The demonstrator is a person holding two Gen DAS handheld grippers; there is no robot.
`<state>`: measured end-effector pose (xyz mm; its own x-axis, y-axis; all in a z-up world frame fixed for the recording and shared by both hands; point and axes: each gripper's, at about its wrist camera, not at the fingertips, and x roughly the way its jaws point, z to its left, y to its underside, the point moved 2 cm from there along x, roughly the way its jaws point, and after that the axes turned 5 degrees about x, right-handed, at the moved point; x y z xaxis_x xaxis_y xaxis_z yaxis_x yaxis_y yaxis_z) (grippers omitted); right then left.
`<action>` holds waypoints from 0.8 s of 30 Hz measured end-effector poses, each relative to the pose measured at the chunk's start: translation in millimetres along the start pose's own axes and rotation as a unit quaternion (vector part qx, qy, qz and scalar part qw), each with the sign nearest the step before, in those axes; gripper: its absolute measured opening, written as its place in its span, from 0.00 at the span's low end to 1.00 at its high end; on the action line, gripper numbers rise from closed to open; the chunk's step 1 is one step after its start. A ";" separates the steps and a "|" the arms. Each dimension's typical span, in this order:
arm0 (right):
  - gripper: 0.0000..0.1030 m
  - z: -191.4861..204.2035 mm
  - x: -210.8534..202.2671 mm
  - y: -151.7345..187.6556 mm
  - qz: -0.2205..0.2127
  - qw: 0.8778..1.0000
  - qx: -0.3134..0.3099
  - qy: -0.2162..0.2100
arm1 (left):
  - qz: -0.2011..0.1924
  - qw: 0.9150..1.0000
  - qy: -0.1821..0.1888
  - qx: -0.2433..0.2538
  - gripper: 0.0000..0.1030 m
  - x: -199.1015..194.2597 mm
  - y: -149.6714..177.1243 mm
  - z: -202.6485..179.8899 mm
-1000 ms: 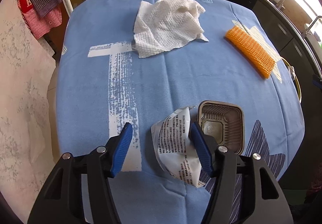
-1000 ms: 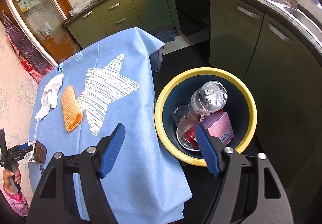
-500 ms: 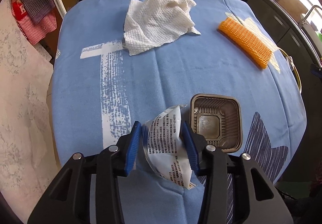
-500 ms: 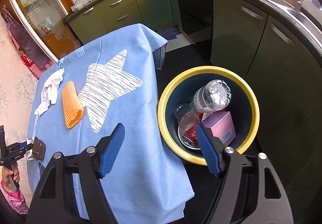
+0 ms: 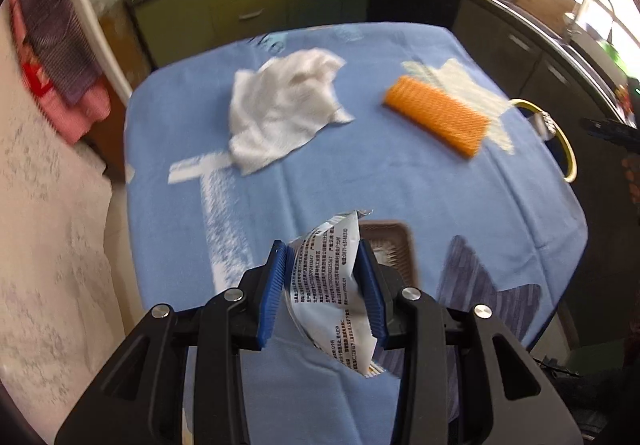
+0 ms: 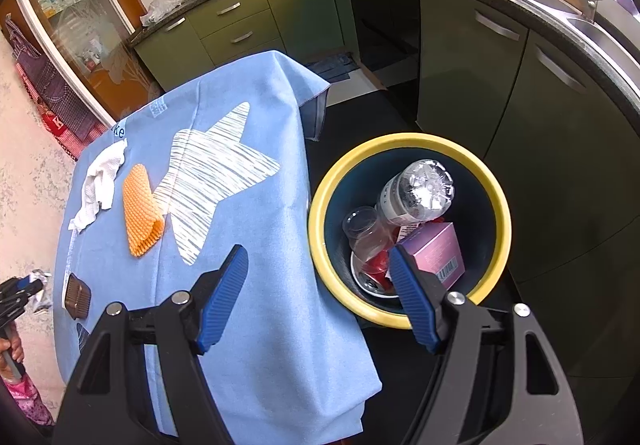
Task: Collect trash
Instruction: 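Carry the paper wrapper over the bin and open the left gripper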
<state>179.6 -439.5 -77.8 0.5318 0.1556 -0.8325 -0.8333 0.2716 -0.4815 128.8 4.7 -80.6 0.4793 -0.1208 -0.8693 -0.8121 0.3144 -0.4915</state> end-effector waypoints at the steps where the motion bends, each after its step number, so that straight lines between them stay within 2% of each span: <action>1: 0.67 -2.5 -0.9 -0.4 -0.001 1.000 0.003 0.002 | -0.007 1.000 0.007 0.016 0.36 -4.3 -7.8 -11.1; 5: 0.67 -11.5 -5.8 0.4 -0.007 1.000 0.008 0.011 | -0.023 0.996 0.040 0.078 0.36 -8.8 -39.9 -56.6; 8: 0.67 -20.7 -10.2 1.9 -0.011 1.000 0.014 0.014 | -0.030 0.989 0.070 0.123 0.36 -4.7 -68.2 -99.1; 12: 0.67 -37.6 -18.5 3.9 -0.019 0.999 0.025 0.018 | -0.034 0.975 0.110 0.188 0.36 4.1 -110.3 -165.0; 15: 0.67 -54.1 -27.3 5.9 -0.028 0.999 0.036 0.019 | -0.033 0.959 0.143 0.243 0.36 16.2 -147.6 -227.5; 19: 0.67 -78.5 -38.1 13.4 -0.038 0.998 0.054 0.016 | -0.020 0.938 0.187 0.291 0.36 44.1 -188.4 -306.7; 22: 0.67 -95.2 -44.3 21.3 -0.039 0.997 0.066 0.019 | -0.004 0.929 0.202 0.310 0.36 74.3 -212.1 -360.0; 24: 0.67 -104.9 -46.8 26.2 -0.039 0.996 0.072 0.020 | 0.004 0.926 0.201 0.320 0.36 91.4 -219.3 -385.2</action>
<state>117.0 -539.3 -80.2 0.5852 0.0914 -0.8057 -0.7579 0.4148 -0.5035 222.6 -438.0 -72.5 0.2068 -0.4168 -0.8852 -0.3900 0.7946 -0.4653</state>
